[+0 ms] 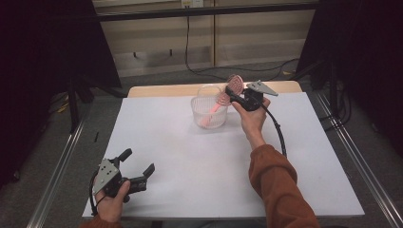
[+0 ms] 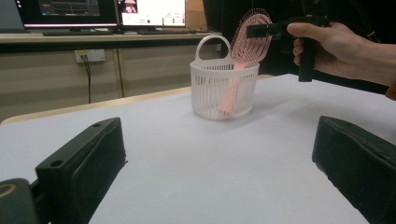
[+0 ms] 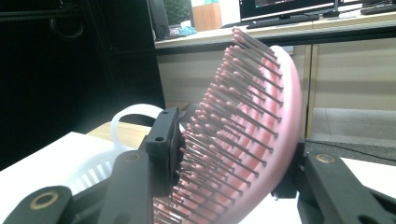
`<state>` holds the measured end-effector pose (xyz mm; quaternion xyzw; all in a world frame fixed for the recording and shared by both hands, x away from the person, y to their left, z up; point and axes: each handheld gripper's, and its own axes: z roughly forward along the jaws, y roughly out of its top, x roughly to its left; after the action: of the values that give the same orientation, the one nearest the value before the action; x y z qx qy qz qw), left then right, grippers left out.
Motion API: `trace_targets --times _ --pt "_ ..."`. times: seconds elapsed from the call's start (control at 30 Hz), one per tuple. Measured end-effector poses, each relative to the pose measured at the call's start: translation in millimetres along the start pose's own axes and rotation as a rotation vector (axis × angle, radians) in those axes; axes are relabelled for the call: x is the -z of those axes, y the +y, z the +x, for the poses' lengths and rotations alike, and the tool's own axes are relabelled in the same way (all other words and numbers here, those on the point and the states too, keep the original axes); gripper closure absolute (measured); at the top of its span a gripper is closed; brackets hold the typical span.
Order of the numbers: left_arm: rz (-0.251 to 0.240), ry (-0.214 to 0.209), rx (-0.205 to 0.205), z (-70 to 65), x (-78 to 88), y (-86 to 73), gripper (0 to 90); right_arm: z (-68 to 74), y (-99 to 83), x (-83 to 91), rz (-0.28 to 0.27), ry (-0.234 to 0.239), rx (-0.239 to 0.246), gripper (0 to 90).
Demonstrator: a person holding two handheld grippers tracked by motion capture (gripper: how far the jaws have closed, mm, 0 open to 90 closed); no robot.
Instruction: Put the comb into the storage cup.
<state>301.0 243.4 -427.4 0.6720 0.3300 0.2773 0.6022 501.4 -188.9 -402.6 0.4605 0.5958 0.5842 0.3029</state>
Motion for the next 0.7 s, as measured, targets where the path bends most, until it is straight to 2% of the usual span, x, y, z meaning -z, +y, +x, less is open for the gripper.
trace_targets --times 0.23,0.43,0.7 --pt "0.002 -0.002 0.001 0.1 -0.2 -0.2 2.6 0.8 -0.7 0.9 0.004 -0.007 0.003 52.4" --pt "0.002 -0.002 0.003 0.0 -0.3 -0.2 2.6 1.9 0.0 2.6 0.011 -0.005 0.029 51.1" --pt "0.004 -0.003 0.000 -0.1 -0.3 -0.1 2.6 5.8 -1.5 4.2 0.025 0.001 0.034 46.7"
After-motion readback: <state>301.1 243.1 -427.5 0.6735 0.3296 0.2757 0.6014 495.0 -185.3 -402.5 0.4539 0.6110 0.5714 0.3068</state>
